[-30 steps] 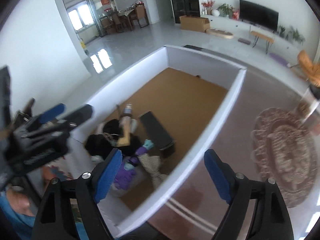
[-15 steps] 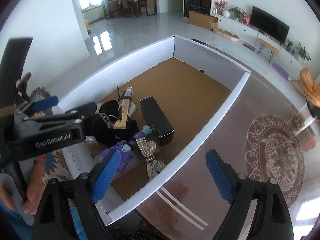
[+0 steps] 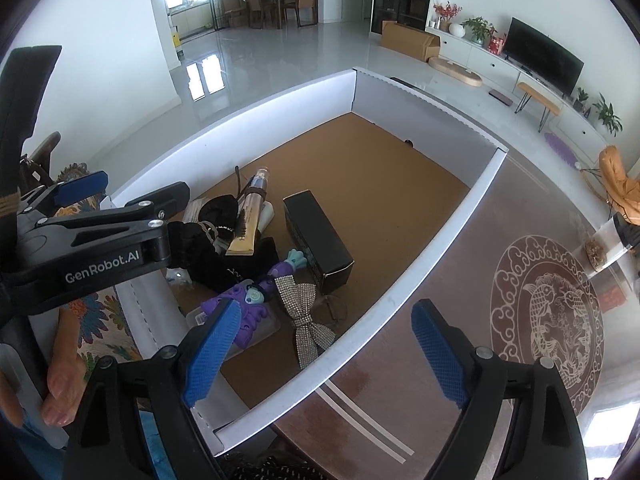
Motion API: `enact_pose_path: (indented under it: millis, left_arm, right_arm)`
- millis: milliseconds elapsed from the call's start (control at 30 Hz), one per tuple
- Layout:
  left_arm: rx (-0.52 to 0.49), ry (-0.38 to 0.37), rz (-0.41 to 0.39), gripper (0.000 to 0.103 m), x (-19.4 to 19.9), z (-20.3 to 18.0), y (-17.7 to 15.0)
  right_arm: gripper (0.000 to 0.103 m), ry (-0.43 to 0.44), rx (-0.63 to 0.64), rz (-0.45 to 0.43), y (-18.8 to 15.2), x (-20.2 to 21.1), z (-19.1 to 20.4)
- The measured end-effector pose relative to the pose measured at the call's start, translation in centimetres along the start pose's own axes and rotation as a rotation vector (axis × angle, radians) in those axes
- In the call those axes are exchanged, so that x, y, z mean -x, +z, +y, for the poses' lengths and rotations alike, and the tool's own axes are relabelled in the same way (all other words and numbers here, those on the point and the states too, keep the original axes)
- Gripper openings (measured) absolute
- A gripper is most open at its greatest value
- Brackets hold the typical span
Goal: Organize objects
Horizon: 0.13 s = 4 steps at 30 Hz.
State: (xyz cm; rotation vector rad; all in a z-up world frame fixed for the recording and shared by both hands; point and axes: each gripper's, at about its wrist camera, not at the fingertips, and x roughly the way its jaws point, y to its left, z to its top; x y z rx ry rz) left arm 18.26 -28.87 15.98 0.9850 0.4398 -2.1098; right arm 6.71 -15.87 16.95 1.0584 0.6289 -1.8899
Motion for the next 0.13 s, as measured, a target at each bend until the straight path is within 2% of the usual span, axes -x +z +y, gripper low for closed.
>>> enact_pose_path:
  millis: [133]
  left_arm:
    - [0.047,-0.005,-0.078,0.101,1.25,0.69,0.00]
  right_arm:
    - [0.088,0.003,0.002,-0.002,-0.07,-0.06,0.18]
